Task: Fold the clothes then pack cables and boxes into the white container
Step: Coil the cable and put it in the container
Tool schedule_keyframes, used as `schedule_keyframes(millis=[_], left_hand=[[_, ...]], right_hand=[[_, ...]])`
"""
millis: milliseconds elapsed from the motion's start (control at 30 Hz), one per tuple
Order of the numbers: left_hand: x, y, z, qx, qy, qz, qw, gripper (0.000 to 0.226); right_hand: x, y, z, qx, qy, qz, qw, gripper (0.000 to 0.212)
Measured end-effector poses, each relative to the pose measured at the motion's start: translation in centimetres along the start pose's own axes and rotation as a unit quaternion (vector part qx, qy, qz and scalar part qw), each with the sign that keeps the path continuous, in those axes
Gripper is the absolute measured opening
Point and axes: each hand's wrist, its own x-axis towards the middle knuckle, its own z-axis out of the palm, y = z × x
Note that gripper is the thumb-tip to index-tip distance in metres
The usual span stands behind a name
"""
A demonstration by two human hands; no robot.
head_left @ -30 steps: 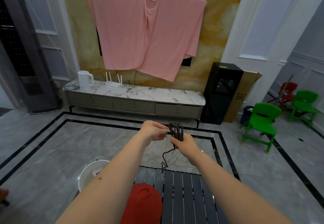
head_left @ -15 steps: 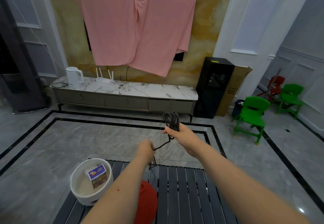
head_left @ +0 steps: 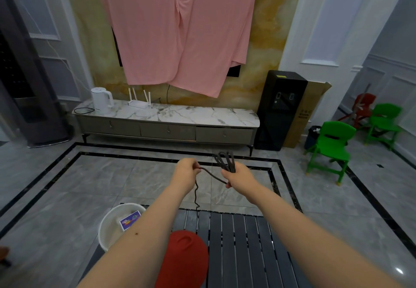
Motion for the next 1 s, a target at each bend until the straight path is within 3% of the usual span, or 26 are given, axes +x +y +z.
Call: schedule_keyframes(millis=[233,467,567,733,833,1000], left_hand=[[0.8,4.1,-2.5,-0.05,0.007,0.075,0.996,0.009],[1.4,6.5,-4.3,-0.157,-0.007,-0.004,0.988,0.013],[1.4,6.4,-4.9,-0.192,-0.018,-0.05,0.98,0.012],[0.5,4.3,-5.8,-0.324,-0.037,-0.086,0.941,0.016],[-0.4,1.4,-5.0,-0.25,-0.016,-0.11,0.962,0.017],[-2.7,-2.5,-2.1,-0.034,-0.122,-0.095,0.987,0.031]], right_hand=[[0.4,-0.1,0.5,0.05,0.008,0.025,0.998,0.005],[0.2,-1.3,0.7,0.05,0.006,-0.017,0.999,0.003],[0.0,-1.8,1.5,0.037,-0.001,-0.023,0.999,0.014],[-0.1,-2.3,2.7,0.07,0.035,-0.005,0.997,0.02],[-0.1,-2.4,3.1,0.074,0.019,-0.005,0.997,0.009],[-0.2,-3.6,3.9,0.113,-0.022,-0.014,0.993,0.008]])
